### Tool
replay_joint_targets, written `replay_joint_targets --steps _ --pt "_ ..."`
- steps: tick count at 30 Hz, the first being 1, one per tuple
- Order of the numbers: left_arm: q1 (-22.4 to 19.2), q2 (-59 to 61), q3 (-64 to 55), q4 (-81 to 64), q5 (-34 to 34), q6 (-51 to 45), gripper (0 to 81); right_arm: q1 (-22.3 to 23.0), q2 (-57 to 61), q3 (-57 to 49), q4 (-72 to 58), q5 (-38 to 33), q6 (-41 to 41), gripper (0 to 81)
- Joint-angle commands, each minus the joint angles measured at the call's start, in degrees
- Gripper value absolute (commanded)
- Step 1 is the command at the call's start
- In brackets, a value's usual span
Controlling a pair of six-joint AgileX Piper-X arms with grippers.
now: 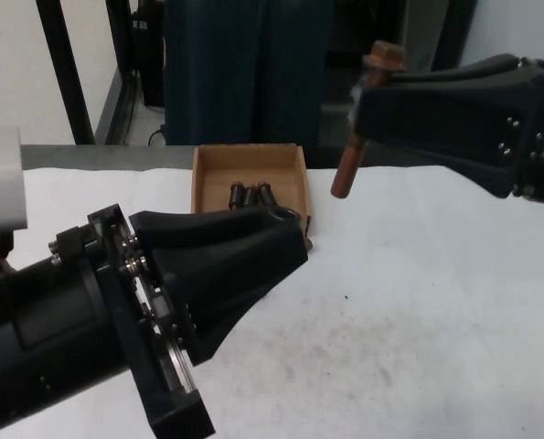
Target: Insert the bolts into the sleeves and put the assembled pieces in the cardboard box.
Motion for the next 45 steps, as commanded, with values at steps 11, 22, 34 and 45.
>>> replay_joint_targets --steps 11,22,34,45 --pt "-0.7 0.1 0.0 -2.8 4.8 0.1 0.9 0.6 -0.1 -0.3 -4.7 0.0 3.0 0.0" --pt "-0.7 0.1 0.0 -2.8 5.5 0.1 0.9 2.6 -0.1 -0.3 -5.0 -1.0 5.4 0.0" --pt "-0.7 0.1 0.0 -6.5 5.4 -2.1 0.9 3.2 -0.1 -0.3 -5.0 -0.9 5.3 0.0" --pt "-0.7 0.1 0.0 -6.7 5.4 -3.6 0.9 3.5 -0.1 -0.3 -5.0 -0.9 5.4 0.0"
